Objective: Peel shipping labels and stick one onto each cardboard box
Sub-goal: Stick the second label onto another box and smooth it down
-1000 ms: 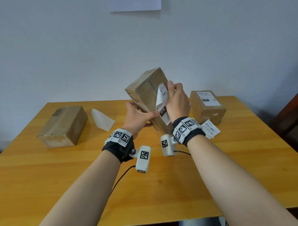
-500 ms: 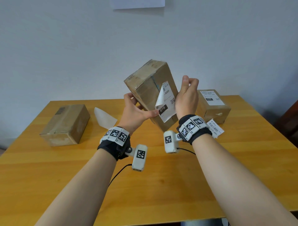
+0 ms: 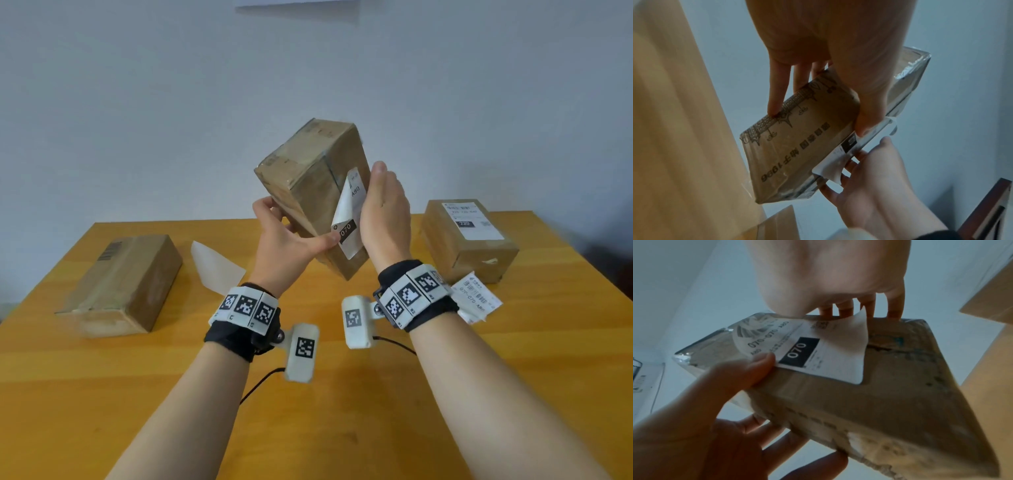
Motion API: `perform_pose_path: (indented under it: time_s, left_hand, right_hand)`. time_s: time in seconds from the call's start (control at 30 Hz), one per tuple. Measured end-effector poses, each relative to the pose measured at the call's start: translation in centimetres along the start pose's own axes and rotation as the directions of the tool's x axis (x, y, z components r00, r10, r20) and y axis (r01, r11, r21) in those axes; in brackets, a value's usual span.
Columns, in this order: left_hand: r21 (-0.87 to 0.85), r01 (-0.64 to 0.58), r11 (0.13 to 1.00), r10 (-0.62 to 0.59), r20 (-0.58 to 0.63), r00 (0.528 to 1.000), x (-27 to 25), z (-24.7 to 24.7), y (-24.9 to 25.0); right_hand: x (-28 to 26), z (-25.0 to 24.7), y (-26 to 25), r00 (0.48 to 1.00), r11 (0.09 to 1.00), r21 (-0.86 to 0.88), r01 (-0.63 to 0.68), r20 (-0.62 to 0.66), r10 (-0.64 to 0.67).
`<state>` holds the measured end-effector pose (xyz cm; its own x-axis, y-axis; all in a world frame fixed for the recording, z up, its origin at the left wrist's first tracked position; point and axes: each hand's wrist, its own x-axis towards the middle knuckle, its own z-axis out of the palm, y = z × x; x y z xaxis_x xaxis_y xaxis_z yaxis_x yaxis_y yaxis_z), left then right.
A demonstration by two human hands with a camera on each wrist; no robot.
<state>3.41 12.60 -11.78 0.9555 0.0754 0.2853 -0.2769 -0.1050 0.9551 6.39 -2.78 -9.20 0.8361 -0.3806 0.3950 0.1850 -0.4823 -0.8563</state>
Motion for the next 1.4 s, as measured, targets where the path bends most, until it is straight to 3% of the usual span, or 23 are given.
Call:
perform_pose_path:
  time_s: [0.17, 0.27, 0.37, 0.63, 0.8, 1.07, 1.4]
  left_hand:
    - [0.002, -0.079, 0.997, 0.079, 0.007, 0.997, 2.2, 0.9, -1.3]
    - [-0.007, -0.107, 0.994, 0.107, -0.001, 0.994, 2.6, 1.6, -2.8]
    - [-0.012, -0.126, 0.992, 0.126, -0.01, 0.992, 3.0, 2.3, -4.5]
    - [0.055, -0.183, 0.982, 0.182, 0.026, 0.983, 4.5, 3.2, -7.4]
    - [0.066, -0.199, 0.978, 0.198, 0.024, 0.98, 4.7, 3.8, -8.1]
    - [0.03, -0.177, 0.984, 0.177, -0.004, 0.984, 4.6, 4.4, -8.5]
    - [-0.092, -0.093, 0.991, 0.095, 0.026, 0.995, 5.3, 3.1, -7.7]
  right_hand:
    - [1.8, 2.1, 2.4, 0.989, 0.983, -0.147, 0.11, -0.082, -0.123]
    - [1.9, 2.7, 3.3, 0.967, 0.977, -0.097, 0.189, -0.157, -0.203]
    - [2.3, 3.4, 4.3, 0.957, 0.985, -0.004, 0.174, -0.236, -0.171]
    - [3.4, 5.0, 7.6, 0.942, 0.979, -0.127, 0.157, -0.28, -0.188]
    - [3.6, 5.0, 9.0, 0.912, 0.973, -0.096, 0.21, -0.339, -0.23]
    - [5.2, 4.3, 9.9, 0.893, 0.965, -0.093, 0.245, -0.365, -0.262]
    - [5.2, 3.0, 8.2, 0.905, 0.981, -0.045, 0.188, -0.38, -0.19]
